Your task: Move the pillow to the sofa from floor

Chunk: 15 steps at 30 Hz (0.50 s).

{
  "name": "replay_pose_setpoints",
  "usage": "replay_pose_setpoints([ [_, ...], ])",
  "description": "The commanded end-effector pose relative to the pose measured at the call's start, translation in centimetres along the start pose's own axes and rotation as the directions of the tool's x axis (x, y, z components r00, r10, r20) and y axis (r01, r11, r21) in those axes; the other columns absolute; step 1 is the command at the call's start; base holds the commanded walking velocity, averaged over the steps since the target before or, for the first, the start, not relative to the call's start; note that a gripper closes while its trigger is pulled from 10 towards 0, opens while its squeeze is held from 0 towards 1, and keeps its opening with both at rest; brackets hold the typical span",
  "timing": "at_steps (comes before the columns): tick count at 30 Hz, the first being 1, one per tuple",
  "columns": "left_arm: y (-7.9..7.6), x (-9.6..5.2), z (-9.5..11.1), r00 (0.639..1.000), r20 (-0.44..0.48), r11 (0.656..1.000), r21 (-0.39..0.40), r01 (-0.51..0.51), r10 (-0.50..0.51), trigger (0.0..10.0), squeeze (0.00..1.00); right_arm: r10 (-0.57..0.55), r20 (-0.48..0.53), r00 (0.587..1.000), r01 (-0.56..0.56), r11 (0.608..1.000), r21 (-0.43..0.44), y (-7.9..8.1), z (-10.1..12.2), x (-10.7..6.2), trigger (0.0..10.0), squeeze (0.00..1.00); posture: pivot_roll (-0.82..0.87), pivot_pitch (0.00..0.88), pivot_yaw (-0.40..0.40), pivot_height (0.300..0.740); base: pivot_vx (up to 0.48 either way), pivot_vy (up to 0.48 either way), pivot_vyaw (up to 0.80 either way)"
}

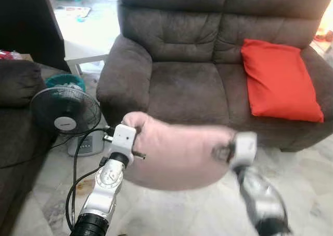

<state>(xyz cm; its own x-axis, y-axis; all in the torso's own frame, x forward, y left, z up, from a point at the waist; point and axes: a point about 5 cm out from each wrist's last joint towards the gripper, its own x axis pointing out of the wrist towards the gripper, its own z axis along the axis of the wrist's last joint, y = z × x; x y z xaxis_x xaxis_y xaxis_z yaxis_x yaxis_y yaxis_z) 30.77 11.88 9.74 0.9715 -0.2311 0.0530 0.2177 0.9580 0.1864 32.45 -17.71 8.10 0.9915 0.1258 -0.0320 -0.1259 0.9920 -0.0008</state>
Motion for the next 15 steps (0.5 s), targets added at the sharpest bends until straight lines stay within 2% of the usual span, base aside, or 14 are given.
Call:
replay_pose_setpoints([
  [1, -1.8, 0.3, 1.1, 0.996, 0.054, 0.997, 0.009, 0.077, -0.078, 10.0, 0.00, 0.066, -0.044, 0.997, -0.066, 0.998, 0.017, 1.5, -1.4, -0.5, 10.0, 0.00, 0.09, 0.005, -0.087, 0.740, 0.000, 0.000, 0.00],
  [6, -1.1, 0.2, 1.1, 0.997, 0.066, 0.999, 0.013, 0.036, -0.037, 10.0, 0.00, 0.058, -0.052, 0.997, -0.057, 0.998, 0.008, 1.1, -0.7, -0.8, 10.0, 0.00, 0.09, 0.017, -0.089, 0.740, 0.000, 0.000, 0.00],
  [13, -0.1, 0.1, 2.0, 0.991, 0.126, 0.999, 0.030, -0.037, 0.033, 10.0, 0.00, 0.050, -0.007, 0.999, -0.050, 0.997, 0.064, 1.2, -0.4, -1.6, 10.0, 0.00, 0.10, 0.030, -0.090, 0.740, 0.000, 0.000, 0.00],
  [15, 0.3, -0.2, 2.4, 0.985, 0.156, 0.997, 0.028, -0.073, 0.068, 10.0, 0.00, 0.036, 0.032, 0.999, -0.040, 0.992, 0.117, 1.2, -0.1, -2.2, 10.0, 0.00, 0.10, 0.033, -0.089, 0.740, 0.000, 0.000, 0.00],
])
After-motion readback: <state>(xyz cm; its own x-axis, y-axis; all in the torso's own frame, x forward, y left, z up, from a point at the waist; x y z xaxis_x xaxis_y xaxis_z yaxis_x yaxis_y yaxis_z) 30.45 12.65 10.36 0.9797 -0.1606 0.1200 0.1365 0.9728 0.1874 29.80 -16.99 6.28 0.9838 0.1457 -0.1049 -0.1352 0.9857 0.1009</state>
